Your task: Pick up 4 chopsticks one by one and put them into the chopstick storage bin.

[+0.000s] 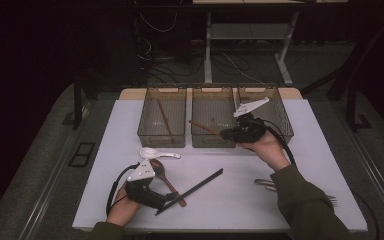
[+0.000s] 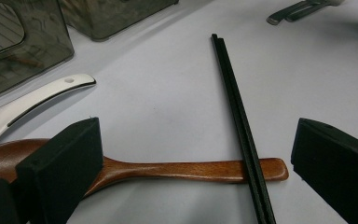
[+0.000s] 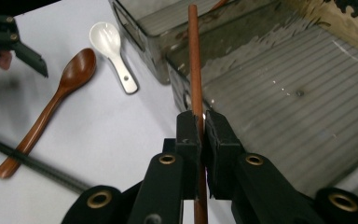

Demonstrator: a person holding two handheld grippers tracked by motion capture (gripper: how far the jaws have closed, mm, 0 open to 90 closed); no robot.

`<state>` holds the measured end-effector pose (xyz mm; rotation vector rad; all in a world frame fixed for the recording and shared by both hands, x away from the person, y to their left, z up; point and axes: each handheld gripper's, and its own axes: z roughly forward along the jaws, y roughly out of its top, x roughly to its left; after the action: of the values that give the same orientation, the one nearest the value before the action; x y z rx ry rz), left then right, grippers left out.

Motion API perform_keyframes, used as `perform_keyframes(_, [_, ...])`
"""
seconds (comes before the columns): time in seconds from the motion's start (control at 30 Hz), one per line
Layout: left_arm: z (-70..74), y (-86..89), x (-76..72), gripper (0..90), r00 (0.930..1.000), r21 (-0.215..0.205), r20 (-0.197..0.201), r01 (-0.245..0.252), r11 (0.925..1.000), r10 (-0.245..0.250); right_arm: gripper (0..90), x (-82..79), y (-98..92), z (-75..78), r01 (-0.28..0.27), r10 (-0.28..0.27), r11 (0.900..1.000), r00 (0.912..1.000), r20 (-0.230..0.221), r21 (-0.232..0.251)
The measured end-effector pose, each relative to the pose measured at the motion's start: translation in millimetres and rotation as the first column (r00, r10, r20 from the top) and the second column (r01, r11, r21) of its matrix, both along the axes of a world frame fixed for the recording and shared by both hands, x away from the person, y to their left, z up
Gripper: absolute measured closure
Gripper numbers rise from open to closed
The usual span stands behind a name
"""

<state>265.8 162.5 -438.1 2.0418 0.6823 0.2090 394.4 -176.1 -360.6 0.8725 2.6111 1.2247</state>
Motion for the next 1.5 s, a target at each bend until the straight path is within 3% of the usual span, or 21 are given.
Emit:
perform_keyframes(0.63, [0.6,0.0,-0.3,1.2,1.0000,-0.011,0.003,0.005,0.9999,-0.005,84.6,41.5,68.4,8.9,0.035,-0.034,0.999,0.9994,0.010,-0.027])
perform_keyframes(1.5, [2.5,2.1,0.1,1.2,0.9999,-0.026,0.011,0.006,0.9996,-0.006,84.5,109.9,160.6,-2.5,0.114,-0.120,0.989,0.9909,-0.061,-0.089])
